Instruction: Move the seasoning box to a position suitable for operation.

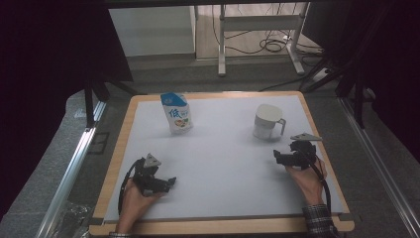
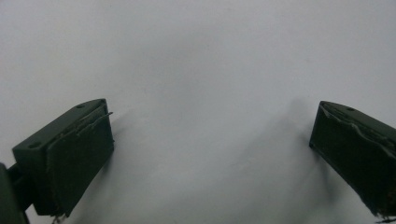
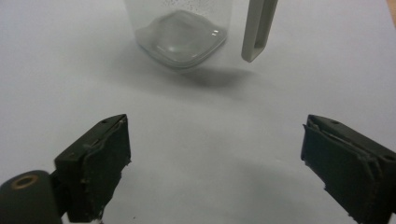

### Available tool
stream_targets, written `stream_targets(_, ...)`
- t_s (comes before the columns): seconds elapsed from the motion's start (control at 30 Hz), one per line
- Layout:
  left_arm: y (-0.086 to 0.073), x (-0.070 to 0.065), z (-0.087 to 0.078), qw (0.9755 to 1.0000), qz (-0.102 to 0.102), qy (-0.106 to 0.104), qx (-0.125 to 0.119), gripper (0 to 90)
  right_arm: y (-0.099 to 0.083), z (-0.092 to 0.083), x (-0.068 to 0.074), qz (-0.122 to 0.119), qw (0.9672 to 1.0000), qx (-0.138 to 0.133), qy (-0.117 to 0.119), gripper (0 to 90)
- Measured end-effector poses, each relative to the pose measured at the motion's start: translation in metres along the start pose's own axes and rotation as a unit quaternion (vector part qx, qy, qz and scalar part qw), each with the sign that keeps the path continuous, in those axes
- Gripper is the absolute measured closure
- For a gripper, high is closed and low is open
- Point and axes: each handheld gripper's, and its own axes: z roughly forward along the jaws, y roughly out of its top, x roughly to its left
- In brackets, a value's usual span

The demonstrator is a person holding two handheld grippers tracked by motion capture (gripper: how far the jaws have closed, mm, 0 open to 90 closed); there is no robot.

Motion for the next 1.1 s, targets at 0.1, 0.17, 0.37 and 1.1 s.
stream_targets(0.1,0.000,0.000,0.000,1.0000,0.000,0.000,0.000,0.0,0.003,-0.001,-0.002,-0.004,0.9998,-0.017,0.002,17.2)
stream_targets(0.17,0.000,0.000,0.000,1.0000,0.000,0.000,0.000,0.0,0.005,-0.001,-0.002,-0.011,0.9997,-0.021,-0.002,19.4)
stream_targets(0.37,0.000,0.000,0.000,1.0000,0.000,0.000,0.000,0.0,0.014,0.007,-0.005,-0.009,0.9999,-0.009,-0.003,24.7)
stream_targets(1.1,0.000,0.000,0.000,1.0000,-0.001,0.000,-0.001,0.0,0.037,0.020,-0.016,0.015,0.9997,-0.016,-0.005,52.6)
